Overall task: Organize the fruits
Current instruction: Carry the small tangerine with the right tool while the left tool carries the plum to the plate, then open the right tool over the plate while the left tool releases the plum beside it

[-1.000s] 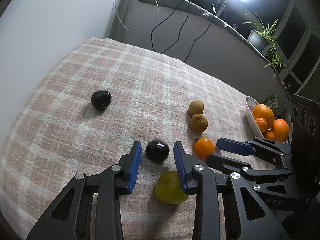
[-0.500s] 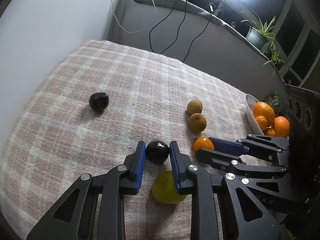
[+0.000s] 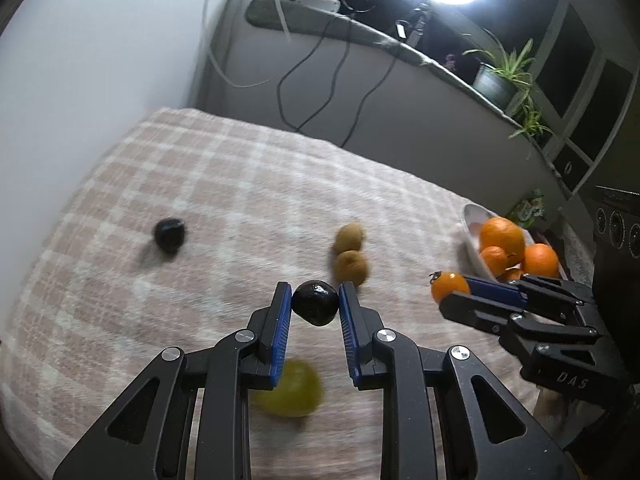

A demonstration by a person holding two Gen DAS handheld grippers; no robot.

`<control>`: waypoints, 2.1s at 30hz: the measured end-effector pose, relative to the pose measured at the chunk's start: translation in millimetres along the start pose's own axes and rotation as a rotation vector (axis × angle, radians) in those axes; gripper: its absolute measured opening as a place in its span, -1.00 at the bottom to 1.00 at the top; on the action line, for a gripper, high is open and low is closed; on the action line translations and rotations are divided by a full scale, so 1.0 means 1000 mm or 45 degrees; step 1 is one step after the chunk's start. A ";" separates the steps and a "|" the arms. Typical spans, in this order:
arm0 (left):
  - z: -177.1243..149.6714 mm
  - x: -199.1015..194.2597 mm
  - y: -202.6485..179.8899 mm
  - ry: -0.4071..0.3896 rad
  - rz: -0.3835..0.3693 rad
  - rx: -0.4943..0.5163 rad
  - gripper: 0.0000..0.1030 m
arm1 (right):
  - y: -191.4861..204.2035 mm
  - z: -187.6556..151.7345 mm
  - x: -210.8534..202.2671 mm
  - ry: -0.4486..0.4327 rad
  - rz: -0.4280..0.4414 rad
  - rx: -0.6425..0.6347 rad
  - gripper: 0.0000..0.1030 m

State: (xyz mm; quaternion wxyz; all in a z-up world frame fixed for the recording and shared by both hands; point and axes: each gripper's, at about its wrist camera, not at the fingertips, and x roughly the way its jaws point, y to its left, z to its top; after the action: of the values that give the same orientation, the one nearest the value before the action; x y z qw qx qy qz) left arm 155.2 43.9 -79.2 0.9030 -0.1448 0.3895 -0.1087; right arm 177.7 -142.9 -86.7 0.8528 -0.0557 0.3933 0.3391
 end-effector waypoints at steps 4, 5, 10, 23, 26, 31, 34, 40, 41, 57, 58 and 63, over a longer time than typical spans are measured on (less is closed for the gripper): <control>0.002 0.005 -0.018 -0.002 -0.042 0.021 -0.57 | -0.018 -0.008 -0.026 -0.050 -0.052 0.034 -0.52; 0.003 0.007 -0.023 0.000 -0.055 0.026 -0.57 | -0.021 -0.011 -0.032 -0.062 -0.071 0.039 -0.52; 0.010 0.017 -0.048 -0.001 -0.098 0.062 -0.57 | -0.041 -0.026 -0.056 -0.096 -0.183 0.052 -0.52; 0.034 0.055 -0.122 0.009 -0.224 0.157 -0.57 | -0.077 -0.047 -0.076 -0.117 -0.294 0.135 -0.52; 0.038 0.066 -0.133 0.021 -0.242 0.168 -0.57 | -0.078 -0.050 -0.077 -0.114 -0.303 0.136 -0.52; 0.044 0.085 -0.145 0.050 -0.250 0.178 -0.57 | -0.082 -0.050 -0.074 -0.100 -0.320 0.147 -0.52; 0.047 0.093 -0.148 0.060 -0.248 0.188 -0.57 | -0.082 -0.049 -0.070 -0.090 -0.318 0.143 -0.52; 0.051 0.106 -0.157 0.082 -0.258 0.201 -0.57 | -0.080 -0.047 -0.064 -0.072 -0.330 0.119 -0.52; 0.052 0.107 -0.159 0.083 -0.260 0.205 -0.57 | -0.081 -0.047 -0.064 -0.072 -0.331 0.119 -0.52; 0.062 0.104 -0.165 0.064 -0.268 0.207 -0.09 | -0.079 -0.046 -0.078 -0.138 -0.381 0.097 0.13; 0.062 0.104 -0.165 0.063 -0.267 0.204 -0.09 | -0.080 -0.046 -0.079 -0.139 -0.381 0.099 0.13; 0.062 0.100 -0.164 0.057 -0.266 0.200 -0.09 | -0.080 -0.048 -0.082 -0.175 -0.363 0.103 0.23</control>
State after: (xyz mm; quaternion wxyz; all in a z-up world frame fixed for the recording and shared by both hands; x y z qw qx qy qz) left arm 254.4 -129.0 -49.7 0.8864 -0.1110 0.3827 -0.2355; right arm 159.1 -265.8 -75.2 0.9187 -0.0533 0.3355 0.2014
